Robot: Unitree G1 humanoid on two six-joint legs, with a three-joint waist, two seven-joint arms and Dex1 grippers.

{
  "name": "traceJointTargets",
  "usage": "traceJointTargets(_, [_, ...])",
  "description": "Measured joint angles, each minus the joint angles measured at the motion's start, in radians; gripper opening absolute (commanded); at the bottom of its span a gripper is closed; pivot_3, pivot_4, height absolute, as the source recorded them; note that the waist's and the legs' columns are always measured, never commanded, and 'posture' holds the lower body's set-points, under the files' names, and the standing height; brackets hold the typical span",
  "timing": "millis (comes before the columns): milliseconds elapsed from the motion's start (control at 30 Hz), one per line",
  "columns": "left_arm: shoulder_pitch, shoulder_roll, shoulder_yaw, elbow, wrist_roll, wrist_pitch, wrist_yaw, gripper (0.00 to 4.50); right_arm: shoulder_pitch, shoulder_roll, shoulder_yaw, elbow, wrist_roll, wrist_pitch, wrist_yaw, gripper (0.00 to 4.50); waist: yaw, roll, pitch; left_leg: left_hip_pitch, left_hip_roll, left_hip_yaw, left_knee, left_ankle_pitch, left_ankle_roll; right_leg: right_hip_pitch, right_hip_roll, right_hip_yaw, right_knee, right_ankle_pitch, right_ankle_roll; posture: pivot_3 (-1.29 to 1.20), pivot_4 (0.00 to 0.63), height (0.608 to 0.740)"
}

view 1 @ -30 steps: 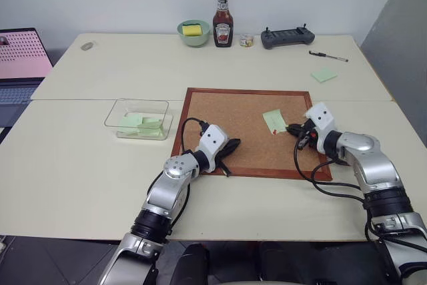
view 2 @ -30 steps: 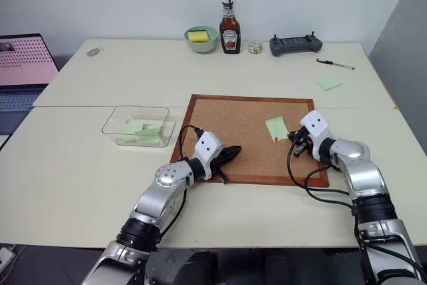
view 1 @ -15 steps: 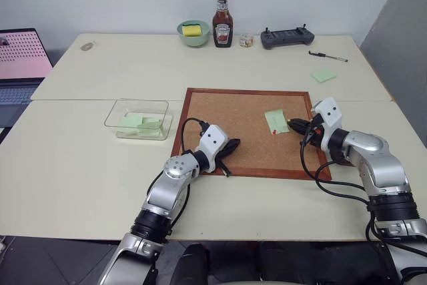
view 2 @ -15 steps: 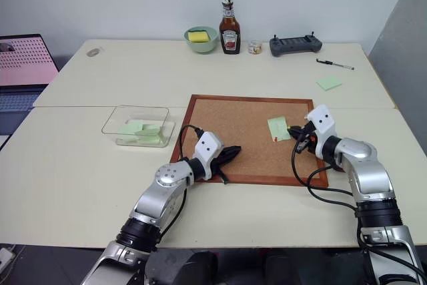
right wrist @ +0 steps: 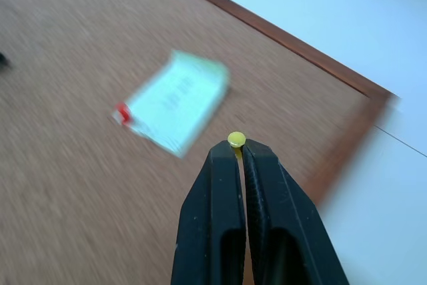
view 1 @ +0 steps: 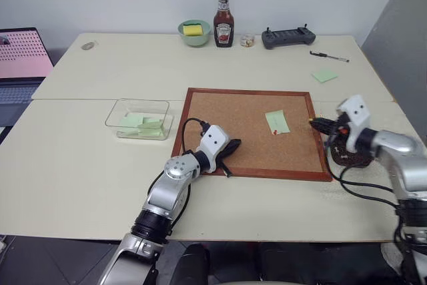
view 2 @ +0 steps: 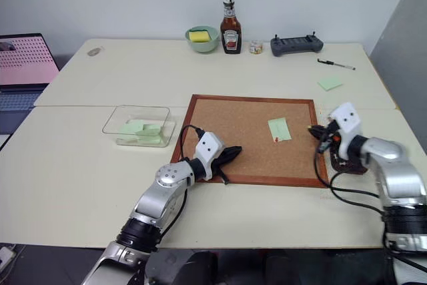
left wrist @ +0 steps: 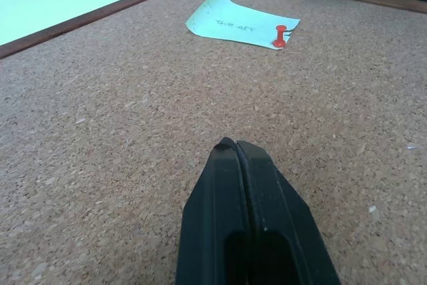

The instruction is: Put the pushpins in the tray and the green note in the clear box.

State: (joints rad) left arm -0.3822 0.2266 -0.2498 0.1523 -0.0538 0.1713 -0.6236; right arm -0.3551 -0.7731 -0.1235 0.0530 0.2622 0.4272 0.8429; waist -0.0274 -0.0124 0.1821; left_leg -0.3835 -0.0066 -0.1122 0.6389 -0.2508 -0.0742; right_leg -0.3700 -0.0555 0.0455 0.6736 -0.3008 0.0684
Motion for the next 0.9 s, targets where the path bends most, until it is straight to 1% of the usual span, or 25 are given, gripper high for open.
traceJointTargets(67, [-0.001,-0.003,-0.001,0.003,0.003,-0.002,0.000,0.00,0.060,-0.083,-0.003,-0.019,-0.007,-0.001,0.047,0.04,0.001,0.001,0.000,0.000,0.000,0.000,0.000,0.000,0.000,0.000,0.000,0.000,0.000,0.000,0.000,0.00,0.150,0.740])
traceJointTargets(200, [-0.004,0.000,-0.001,0.010,0.005,-0.004,-0.003,0.00,0.115,-0.163,-0.008,-0.028,-0.034,-0.006,0.079,0.04,-0.001,0.002,-0.001,0.001,0.000,0.000,0.000,0.000,0.000,0.001,0.000,0.000,0.000,0.000,0.001,0.00,0.150,0.740])
traceJointTargets(467, [-0.006,-0.006,0.000,0.015,0.007,-0.007,-0.006,0.00,0.145,-0.234,-0.006,-0.007,-0.086,-0.005,0.102,0.04,-0.001,0.003,-0.002,0.001,0.000,0.001,0.000,0.000,0.000,0.001,0.000,0.000,-0.001,0.000,0.001,0.00,0.150,0.740])
traceJointTargets(633, [-0.005,-0.006,0.000,0.015,0.009,-0.008,-0.007,0.00,0.146,-0.251,0.012,0.008,-0.111,-0.003,0.116,0.04,-0.001,0.003,-0.002,0.001,0.000,0.001,0.000,0.000,0.000,0.002,0.000,0.000,-0.001,0.000,0.001,0.00,0.150,0.740])
traceJointTargets(700, [-0.005,-0.006,0.000,0.015,0.009,-0.008,-0.007,0.00,0.146,-0.252,0.025,0.029,-0.127,-0.003,0.116,0.57,-0.001,0.003,-0.002,0.001,0.000,0.001,0.000,0.000,0.000,0.002,0.000,0.000,-0.001,0.000,0.001,0.00,0.150,0.740])
traceJointTargets(733, [-0.005,-0.006,0.000,0.015,0.010,-0.008,-0.007,0.00,0.147,-0.252,0.028,0.033,-0.128,-0.004,0.116,0.69,-0.001,0.003,-0.002,0.001,0.000,0.001,0.000,0.000,0.000,0.002,0.000,0.000,-0.001,0.000,0.001,0.00,0.150,0.740])
traceJointTargets(833, [-0.005,-0.006,-0.001,0.015,0.012,-0.008,-0.007,0.00,0.147,-0.252,0.028,0.036,-0.137,-0.008,0.116,1.38,-0.001,0.004,-0.002,0.001,0.000,0.001,0.000,0.000,0.000,0.002,0.000,0.000,-0.001,0.000,0.001,0.00,0.150,0.740])
traceJointTargets(900, [-0.005,-0.006,-0.001,0.015,0.012,-0.009,-0.007,0.00,0.147,-0.252,0.028,0.042,-0.144,-0.009,0.115,1.75,-0.001,0.004,-0.002,0.001,0.000,0.001,0.000,0.000,0.000,0.002,0.000,0.001,-0.001,0.000,0.001,0.00,0.150,0.740])
